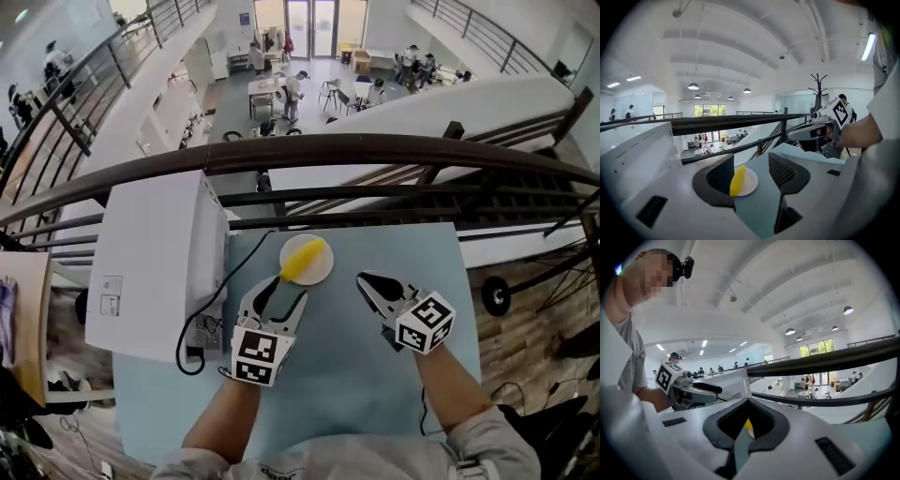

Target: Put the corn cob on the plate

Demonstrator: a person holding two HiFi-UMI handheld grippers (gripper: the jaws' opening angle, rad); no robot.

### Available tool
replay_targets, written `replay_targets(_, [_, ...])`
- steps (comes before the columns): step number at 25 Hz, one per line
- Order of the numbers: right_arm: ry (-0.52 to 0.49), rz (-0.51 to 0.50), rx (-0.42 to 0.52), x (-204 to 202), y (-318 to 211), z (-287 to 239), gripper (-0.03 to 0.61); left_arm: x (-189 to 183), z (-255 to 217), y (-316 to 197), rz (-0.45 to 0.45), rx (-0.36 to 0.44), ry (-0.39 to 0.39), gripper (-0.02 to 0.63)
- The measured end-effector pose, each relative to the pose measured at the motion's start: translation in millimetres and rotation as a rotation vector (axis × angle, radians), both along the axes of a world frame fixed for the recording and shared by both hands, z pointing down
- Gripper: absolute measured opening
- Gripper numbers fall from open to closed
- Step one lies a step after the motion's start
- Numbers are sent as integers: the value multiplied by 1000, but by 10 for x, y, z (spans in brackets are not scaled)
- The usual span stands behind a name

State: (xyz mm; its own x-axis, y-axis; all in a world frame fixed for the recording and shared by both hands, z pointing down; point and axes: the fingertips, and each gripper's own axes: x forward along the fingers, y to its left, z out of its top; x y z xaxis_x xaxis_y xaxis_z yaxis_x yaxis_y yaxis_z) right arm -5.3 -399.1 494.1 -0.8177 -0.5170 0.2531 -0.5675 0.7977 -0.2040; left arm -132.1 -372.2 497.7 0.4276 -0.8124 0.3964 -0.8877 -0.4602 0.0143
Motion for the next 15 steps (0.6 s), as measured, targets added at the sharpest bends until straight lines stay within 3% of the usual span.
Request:
replay_targets(9, [31,33,-1,-6,709,-541,17,-351,-699,908,-25,36,68,204])
replay_targets(15, [31,44,1,-138,1170,-826,17,-828,-1019,1562,-34,69,85,146])
